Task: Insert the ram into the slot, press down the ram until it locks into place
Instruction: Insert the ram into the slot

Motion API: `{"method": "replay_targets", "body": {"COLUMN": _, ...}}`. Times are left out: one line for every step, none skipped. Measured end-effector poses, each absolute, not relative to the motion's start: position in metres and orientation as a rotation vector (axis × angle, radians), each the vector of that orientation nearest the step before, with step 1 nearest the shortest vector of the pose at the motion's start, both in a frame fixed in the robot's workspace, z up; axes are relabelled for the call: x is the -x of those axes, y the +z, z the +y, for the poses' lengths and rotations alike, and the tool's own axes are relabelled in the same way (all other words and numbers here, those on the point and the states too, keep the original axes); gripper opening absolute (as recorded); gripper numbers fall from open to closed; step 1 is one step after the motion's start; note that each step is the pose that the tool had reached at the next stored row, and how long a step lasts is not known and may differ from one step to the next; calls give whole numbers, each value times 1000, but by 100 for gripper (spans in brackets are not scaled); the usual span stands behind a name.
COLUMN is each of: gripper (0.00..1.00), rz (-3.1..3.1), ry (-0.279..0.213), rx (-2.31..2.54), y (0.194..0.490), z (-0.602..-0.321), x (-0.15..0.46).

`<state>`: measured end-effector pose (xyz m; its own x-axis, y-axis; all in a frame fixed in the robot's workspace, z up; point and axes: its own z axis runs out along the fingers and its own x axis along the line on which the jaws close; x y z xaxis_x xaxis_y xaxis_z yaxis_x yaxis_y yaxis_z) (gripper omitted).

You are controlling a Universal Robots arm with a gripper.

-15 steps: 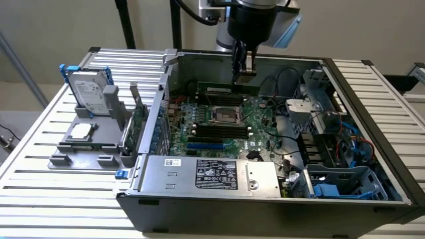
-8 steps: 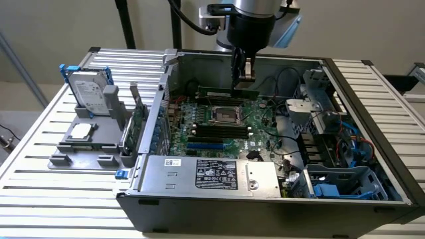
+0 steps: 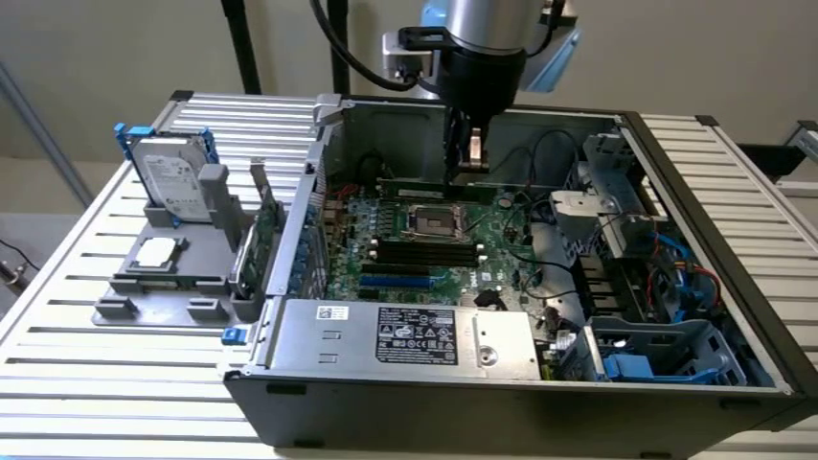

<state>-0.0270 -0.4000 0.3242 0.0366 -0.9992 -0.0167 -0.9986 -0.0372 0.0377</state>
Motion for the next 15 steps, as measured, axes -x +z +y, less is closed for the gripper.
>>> {"method": "replay_targets", "body": {"gripper": 13, "rz": -2169, "ry": -60, "rx": -2250, "y": 322, "z": -401, "x": 27}}
{"method": "replay_targets", "body": {"gripper": 13, "rz": -2169, "ry": -60, "rx": -2250, "y": 321, "z": -402, "x": 27}}
{"method": "replay_targets", "body": {"gripper": 13, "rz": -2169, "ry": -60, "rx": -2250, "y": 319, "z": -402, "x": 27}}
{"method": "replay_targets", "body": {"gripper": 13, "rz": -2169, "ry": -60, "rx": -2250, "y": 317, "z": -403, "x": 27}}
{"method": "replay_targets", "body": {"gripper": 13, "rz": -2169, "ry": -59, "rx": -2250, "y": 315, "z": -403, "x": 27}}
{"method": "replay_targets", "body": {"gripper": 13, "rz": -2169, "ry": -59, "rx": -2250, "y": 313, "z": -403, "x": 27}}
{"method": "replay_targets", "body": {"gripper": 13, "rz": -2168, "ry": -60, "rx": -2251, "y": 311, "z": -403, "x": 27}}
{"method": "replay_targets", "body": {"gripper": 13, "rz": -2167, "ry": -59, "rx": -2252, "y": 310, "z": -403, "x": 28}}
{"method": "replay_targets", "body": {"gripper": 13, "rz": -2167, "ry": -59, "rx": -2252, "y": 308, "z": -404, "x": 28}}
{"method": "replay_targets", "body": {"gripper": 13, "rz": -2166, "ry": -59, "rx": -2253, "y": 306, "z": -404, "x": 29}}
{"method": "replay_targets", "body": {"gripper": 13, "rz": -2166, "ry": -59, "rx": -2253, "y": 304, "z": -404, "x": 29}}
{"method": "replay_targets", "body": {"gripper": 13, "rz": -2166, "ry": -59, "rx": -2254, "y": 302, "z": -404, "x": 30}}
{"method": "replay_targets", "body": {"gripper": 13, "rz": -2165, "ry": -58, "rx": -2255, "y": 301, "z": -404, "x": 30}}
{"method": "replay_targets", "body": {"gripper": 13, "rz": -2165, "ry": -58, "rx": -2256, "y": 299, "z": -404, "x": 30}}
{"method": "replay_targets", "body": {"gripper": 13, "rz": -2165, "ry": -57, "rx": -2256, "y": 297, "z": -404, "x": 31}}
